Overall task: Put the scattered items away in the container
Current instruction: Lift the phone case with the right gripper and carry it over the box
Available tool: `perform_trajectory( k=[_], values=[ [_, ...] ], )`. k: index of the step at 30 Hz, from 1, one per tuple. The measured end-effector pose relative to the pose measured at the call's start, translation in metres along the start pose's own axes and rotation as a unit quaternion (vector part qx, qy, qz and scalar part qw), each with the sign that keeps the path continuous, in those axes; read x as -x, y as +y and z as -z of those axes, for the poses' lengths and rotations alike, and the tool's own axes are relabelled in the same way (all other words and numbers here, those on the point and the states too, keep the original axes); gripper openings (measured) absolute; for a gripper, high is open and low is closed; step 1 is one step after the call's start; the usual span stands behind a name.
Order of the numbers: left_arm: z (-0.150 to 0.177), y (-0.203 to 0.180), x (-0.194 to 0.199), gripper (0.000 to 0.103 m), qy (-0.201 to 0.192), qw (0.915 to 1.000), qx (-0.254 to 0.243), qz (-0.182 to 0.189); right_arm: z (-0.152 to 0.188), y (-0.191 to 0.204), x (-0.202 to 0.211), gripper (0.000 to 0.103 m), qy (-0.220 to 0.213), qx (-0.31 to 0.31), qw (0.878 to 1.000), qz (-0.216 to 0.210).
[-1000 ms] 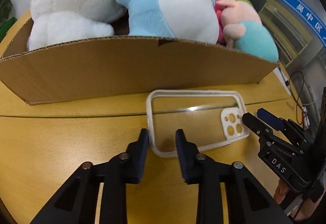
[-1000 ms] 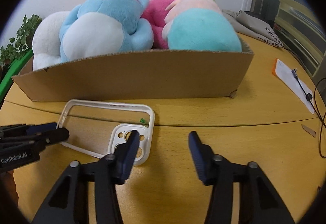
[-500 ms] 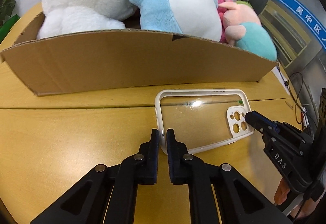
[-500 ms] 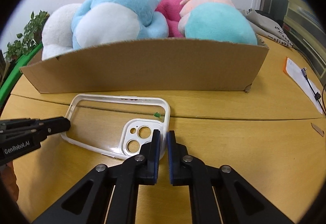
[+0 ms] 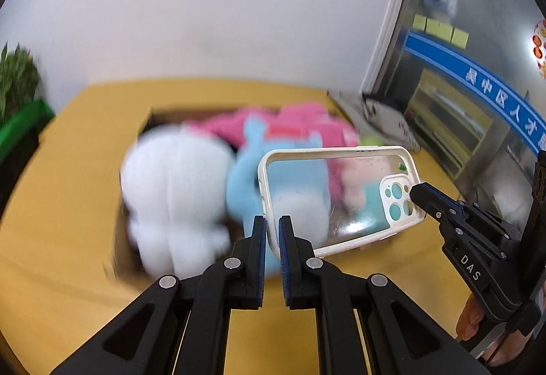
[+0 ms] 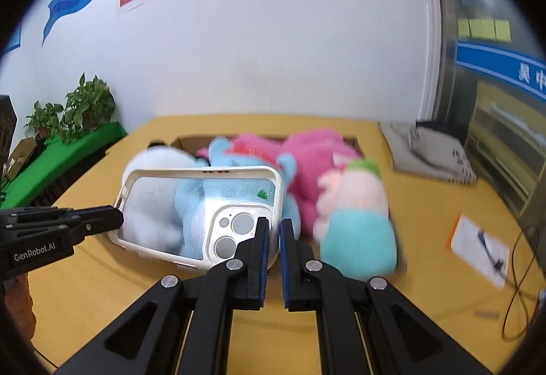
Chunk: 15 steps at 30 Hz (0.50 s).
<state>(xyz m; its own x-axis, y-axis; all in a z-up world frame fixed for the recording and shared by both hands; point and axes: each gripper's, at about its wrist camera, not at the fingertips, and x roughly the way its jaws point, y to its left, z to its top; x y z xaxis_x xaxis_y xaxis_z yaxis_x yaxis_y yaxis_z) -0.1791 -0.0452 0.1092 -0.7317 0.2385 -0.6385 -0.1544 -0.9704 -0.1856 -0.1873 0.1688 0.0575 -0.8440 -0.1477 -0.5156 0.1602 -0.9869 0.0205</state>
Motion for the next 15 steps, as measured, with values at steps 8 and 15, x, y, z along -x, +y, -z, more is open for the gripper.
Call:
perform_trajectory(
  k=[8,15],
  values=[
    [-0.11,0.025,-0.098,0.007,0.025,0.9997,-0.004,-0.006,-0.099,-0.016,-0.093,0.006,-0.006,0.02,0.999,0.034],
    [-0.125,0.055,-0.22,0.006,0.127,0.9913,0.014,-0.033,-0.084,-0.028,-0.216,0.006,0.099,0.024,0.993,0.058]
  ],
)
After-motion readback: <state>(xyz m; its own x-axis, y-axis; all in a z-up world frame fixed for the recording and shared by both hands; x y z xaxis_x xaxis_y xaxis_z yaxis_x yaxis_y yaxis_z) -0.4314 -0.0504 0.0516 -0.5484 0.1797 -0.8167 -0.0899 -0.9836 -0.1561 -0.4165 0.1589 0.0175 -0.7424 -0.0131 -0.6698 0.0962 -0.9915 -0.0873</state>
